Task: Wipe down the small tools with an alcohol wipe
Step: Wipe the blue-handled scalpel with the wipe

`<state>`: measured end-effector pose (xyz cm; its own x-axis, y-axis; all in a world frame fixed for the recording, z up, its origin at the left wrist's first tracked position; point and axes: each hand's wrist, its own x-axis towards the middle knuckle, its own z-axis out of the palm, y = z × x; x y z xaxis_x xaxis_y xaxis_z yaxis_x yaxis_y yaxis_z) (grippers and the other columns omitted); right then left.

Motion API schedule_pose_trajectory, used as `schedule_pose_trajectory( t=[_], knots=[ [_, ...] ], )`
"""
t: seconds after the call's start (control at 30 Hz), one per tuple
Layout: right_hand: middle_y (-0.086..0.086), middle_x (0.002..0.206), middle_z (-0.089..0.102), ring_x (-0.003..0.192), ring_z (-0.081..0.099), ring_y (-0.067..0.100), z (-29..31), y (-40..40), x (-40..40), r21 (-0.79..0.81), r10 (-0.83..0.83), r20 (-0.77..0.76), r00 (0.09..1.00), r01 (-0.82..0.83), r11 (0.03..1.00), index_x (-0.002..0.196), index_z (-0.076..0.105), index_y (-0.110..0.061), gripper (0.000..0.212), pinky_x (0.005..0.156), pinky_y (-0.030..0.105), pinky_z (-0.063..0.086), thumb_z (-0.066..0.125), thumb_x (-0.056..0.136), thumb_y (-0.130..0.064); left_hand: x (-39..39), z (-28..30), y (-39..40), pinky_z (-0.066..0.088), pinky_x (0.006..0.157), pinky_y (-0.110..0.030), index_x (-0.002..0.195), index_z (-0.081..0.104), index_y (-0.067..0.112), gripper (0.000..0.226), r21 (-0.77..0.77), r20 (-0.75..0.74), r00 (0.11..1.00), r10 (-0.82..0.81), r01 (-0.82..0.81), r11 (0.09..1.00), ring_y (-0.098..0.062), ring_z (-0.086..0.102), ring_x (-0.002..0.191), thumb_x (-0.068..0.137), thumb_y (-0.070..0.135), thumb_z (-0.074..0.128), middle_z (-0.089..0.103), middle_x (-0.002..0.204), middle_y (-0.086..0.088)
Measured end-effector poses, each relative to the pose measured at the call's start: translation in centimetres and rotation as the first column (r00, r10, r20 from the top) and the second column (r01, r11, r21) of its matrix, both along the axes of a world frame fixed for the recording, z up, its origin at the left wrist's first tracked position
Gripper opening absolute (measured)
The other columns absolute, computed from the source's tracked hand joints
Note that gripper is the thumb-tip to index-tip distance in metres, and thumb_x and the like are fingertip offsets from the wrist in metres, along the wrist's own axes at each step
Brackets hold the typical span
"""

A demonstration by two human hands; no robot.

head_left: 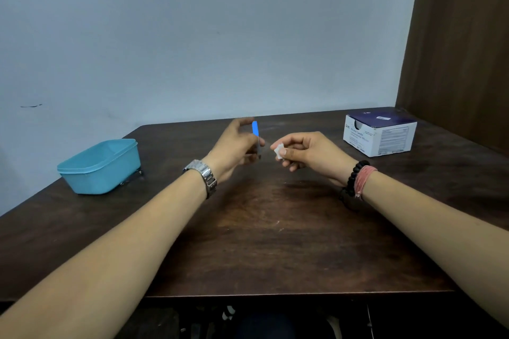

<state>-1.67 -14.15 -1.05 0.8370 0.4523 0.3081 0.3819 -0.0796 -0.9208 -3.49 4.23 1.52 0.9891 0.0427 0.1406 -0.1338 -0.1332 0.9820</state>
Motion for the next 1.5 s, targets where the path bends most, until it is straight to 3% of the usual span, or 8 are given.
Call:
schedule_pose_trajectory(
  t=[0.47, 0.67, 0.8, 0.93, 1.03, 1.2, 1.33, 1.5],
  knots=[
    [0.001, 0.068, 0.068, 0.061, 0.061, 0.007, -0.3, -0.5, 0.5, -0.168, -0.16, 0.133, 0.978, 0.181, 0.969, 0.091, 0.067, -0.007, 0.006, 0.059, 0.021, 0.05, 0.068, 0.088, -0.013, -0.7, -1.8, -0.8, 0.059, 0.071, -0.027, 0.09, 0.054, 0.012, 0.021, -0.091, -0.002, 0.995, -0.096, 0.095, 0.991, -0.02, 0.071, 0.072, 0.086, -0.007, 0.062, 0.067, 0.082, -0.009],
    [-0.001, 0.068, 0.07, 0.061, 0.062, 0.005, 0.0, -0.8, 0.5, -0.265, -0.233, 0.316, 0.92, 0.322, 0.909, 0.083, 0.07, -0.018, 0.001, 0.068, 0.029, 0.054, 0.071, 0.084, -0.017, -0.7, -2.2, -0.2, 0.05, 0.069, -0.029, 0.074, 0.063, 0.018, 0.02, 0.325, 0.101, 0.994, -0.035, 0.001, 0.946, -0.014, 0.06, 0.064, 0.075, 0.001, 0.073, 0.068, 0.071, -0.003],
    [0.003, 0.074, 0.071, 0.059, 0.062, 0.004, 0.3, -0.8, 0.2, -0.231, -0.266, 0.342, 0.901, 0.355, 0.906, 0.083, 0.071, -0.016, 0.002, 0.067, 0.023, 0.053, 0.071, 0.083, -0.014, -0.4, -2.3, 0.1, 0.045, 0.074, -0.022, 0.074, 0.07, 0.022, 0.009, 0.638, 0.252, 0.967, -0.039, -0.136, 0.758, -0.008, 0.062, 0.072, 0.074, 0.015, 0.075, 0.069, 0.071, 0.009],
    [0.006, 0.075, 0.071, 0.057, 0.063, 0.006, 0.6, -0.7, -0.1, -0.203, -0.254, 0.325, 0.911, 0.33, 0.922, 0.086, 0.072, -0.01, 0.002, 0.06, 0.012, 0.05, 0.071, 0.084, -0.011, -0.1, -2.3, 0.4, 0.048, 0.076, -0.023, 0.076, 0.074, 0.026, 0.003, 0.738, 0.276, 0.961, -0.023, -0.197, 0.646, -0.012, 0.064, 0.083, 0.079, 0.026, 0.075, 0.072, 0.069, 0.007],
    [0.009, 0.072, 0.07, 0.057, 0.064, 0.007, 0.5, -0.7, -0.1, -0.168, -0.25, 0.293, 0.923, 0.307, 0.937, 0.087, 0.07, -0.008, 0.003, 0.057, 0.018, 0.053, 0.071, 0.085, -0.011, -0.2, -2.4, 0.4, 0.051, 0.074, -0.017, 0.081, 0.075, 0.019, 0.0, 0.667, 0.227, 0.974, -0.002, -0.153, 0.729, -0.011, 0.069, 0.073, 0.081, 0.019, 0.075, 0.073, 0.07, -0.001],
    [0.01, 0.068, 0.07, 0.055, 0.063, 0.011, 0.4, -0.5, -0.2, -0.199, -0.218, 0.29, 0.932, 0.282, 0.939, 0.087, 0.068, -0.01, 0.007, 0.051, 0.022, 0.053, 0.071, 0.086, -0.016, -0.3, -2.9, -0.4, 0.057, 0.072, -0.023, 0.089, 0.068, 0.01, 0.009, 0.268, 0.048, 0.997, -0.053, 0.039, 0.963, -0.015, 0.064, 0.071, 0.086, 0.002, 0.069, 0.066, 0.077, -0.01],
    [0.01, 0.069, 0.071, 0.057, 0.065, 0.013, 0.3, -0.2, -0.2, -0.211, -0.206, 0.31, 0.928, 0.279, 0.937, 0.088, 0.068, -0.011, 0.005, 0.053, 0.023, 0.053, 0.069, 0.087, -0.016, -0.5, -2.8, -1.2, 0.059, 0.076, -0.027, 0.095, 0.063, 0.008, 0.016, 0.061, 0.015, 0.991, -0.13, 0.128, 0.99, -0.02, 0.069, 0.083, 0.088, -0.006, 0.062, 0.068, 0.089, -0.013],
    [0.005, 0.064, 0.071, 0.056, 0.065, 0.014, 0.3, -0.2, -0.4, -0.222, -0.223, 0.323, 0.92, 0.302, 0.927, 0.085, 0.067, -0.013, 0.004, 0.052, 0.025, 0.055, 0.07, 0.085, -0.016, -0.9, -2.6, -1.4, 0.059, 0.07, -0.024, 0.099, 0.058, 0.002, 0.016, -0.064, 0.017, 0.99, -0.139, 0.14, 0.988, -0.021, 0.069, 0.079, 0.088, -0.009, 0.061, 0.065, 0.088, -0.016]
  ],
)
